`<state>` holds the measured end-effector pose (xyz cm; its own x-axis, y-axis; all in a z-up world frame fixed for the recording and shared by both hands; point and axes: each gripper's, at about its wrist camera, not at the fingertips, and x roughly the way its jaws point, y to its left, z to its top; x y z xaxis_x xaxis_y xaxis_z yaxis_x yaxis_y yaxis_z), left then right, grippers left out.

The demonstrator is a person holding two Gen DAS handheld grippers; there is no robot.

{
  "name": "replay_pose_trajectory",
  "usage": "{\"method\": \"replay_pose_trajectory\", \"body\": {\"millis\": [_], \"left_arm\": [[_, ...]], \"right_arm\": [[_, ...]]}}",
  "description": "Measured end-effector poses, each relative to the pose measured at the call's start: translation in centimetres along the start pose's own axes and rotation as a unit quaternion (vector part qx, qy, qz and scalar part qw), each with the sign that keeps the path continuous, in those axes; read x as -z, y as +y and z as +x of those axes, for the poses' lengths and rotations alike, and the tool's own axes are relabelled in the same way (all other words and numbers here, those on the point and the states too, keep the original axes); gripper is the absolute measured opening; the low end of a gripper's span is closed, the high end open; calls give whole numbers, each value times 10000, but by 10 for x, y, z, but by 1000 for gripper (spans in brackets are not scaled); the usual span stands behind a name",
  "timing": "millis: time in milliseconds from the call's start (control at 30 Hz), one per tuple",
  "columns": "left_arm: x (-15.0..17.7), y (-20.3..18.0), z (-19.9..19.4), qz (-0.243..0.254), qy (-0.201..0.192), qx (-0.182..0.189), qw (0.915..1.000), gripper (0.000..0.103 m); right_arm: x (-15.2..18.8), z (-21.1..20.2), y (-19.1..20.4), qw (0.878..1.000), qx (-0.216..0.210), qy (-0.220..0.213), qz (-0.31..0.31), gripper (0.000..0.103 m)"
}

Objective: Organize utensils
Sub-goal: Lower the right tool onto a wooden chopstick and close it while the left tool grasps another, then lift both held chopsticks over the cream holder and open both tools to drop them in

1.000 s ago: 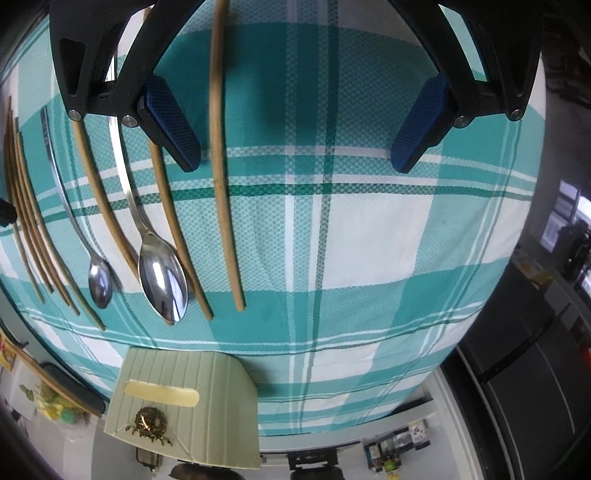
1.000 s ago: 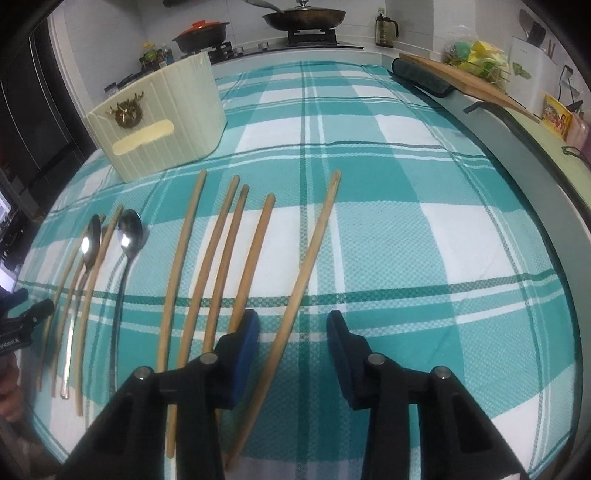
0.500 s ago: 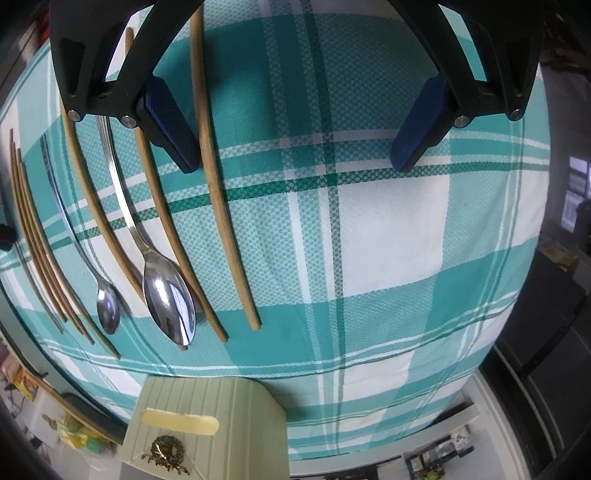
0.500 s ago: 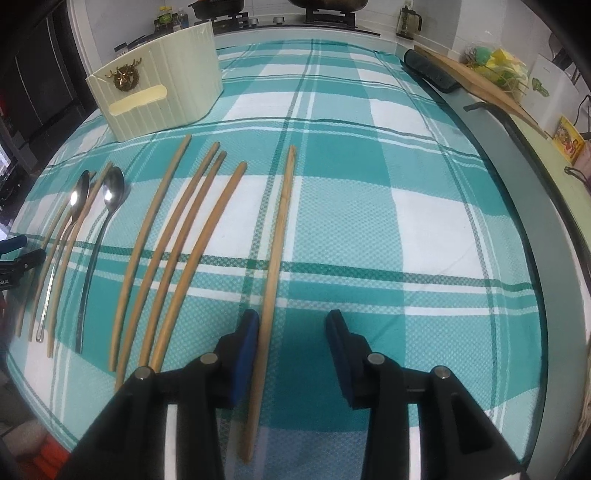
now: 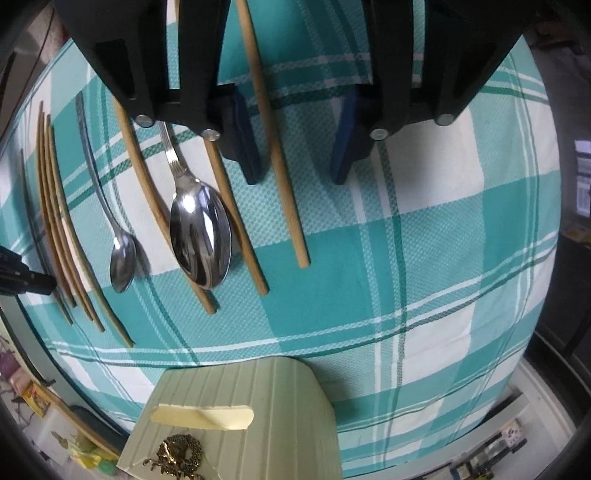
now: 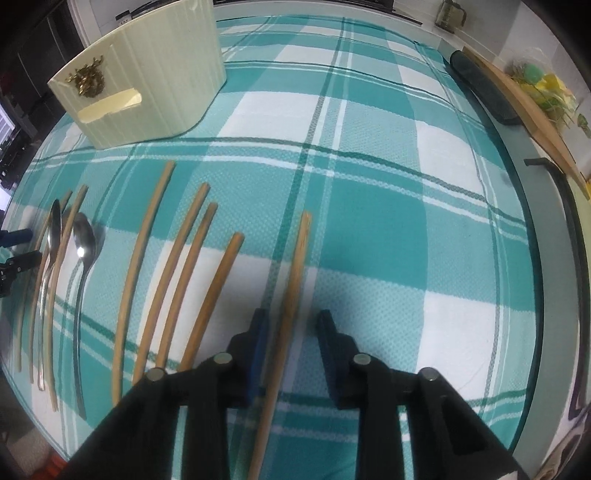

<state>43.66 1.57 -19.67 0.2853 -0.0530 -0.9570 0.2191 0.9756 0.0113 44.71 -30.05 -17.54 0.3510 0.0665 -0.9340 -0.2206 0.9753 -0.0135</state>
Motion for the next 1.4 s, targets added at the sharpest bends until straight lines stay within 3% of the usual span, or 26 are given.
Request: {"method": "replay_pose_trajectory", "body": {"millis": [33,67,200,367,633,900,1067,1233,1400], "left_arm": [[-4,0,0,-13,-10,-43,10000,11],[-5,0,0,-51,-18,-43,10000,6],[-5,9,-11,-376,-301,98,9988,5],[9,22,-67,-574,-1088,293,9920,5],[34,33,-168,-745,-2423,706,9648,5],[25,39,-212,-792,-3018,940,9454,5],[-9,52,-238,-910,-3187,1176,9361,5],[-52,58,-264,-959,-3475,1141,9258,5],[-99,56,-273,-930,-3657,1065,9199,5]], "right_arm": [[-6,0,0,10000,-13,-42,7,9],[-9,2,1,10000,-13,-63,18,7],[-14,3,-1,9996,-27,-208,211,7],[-4,-32,-7,9952,-360,-739,521,7],[24,-134,2,9748,-798,-2016,529,7],[28,-205,32,9438,-706,-3220,246,7],[-3,-232,49,9220,-766,-3794,135,7],[-65,-243,62,9063,-1056,-4088,201,7],[-123,-247,81,8837,-919,-4587,135,7]]}}
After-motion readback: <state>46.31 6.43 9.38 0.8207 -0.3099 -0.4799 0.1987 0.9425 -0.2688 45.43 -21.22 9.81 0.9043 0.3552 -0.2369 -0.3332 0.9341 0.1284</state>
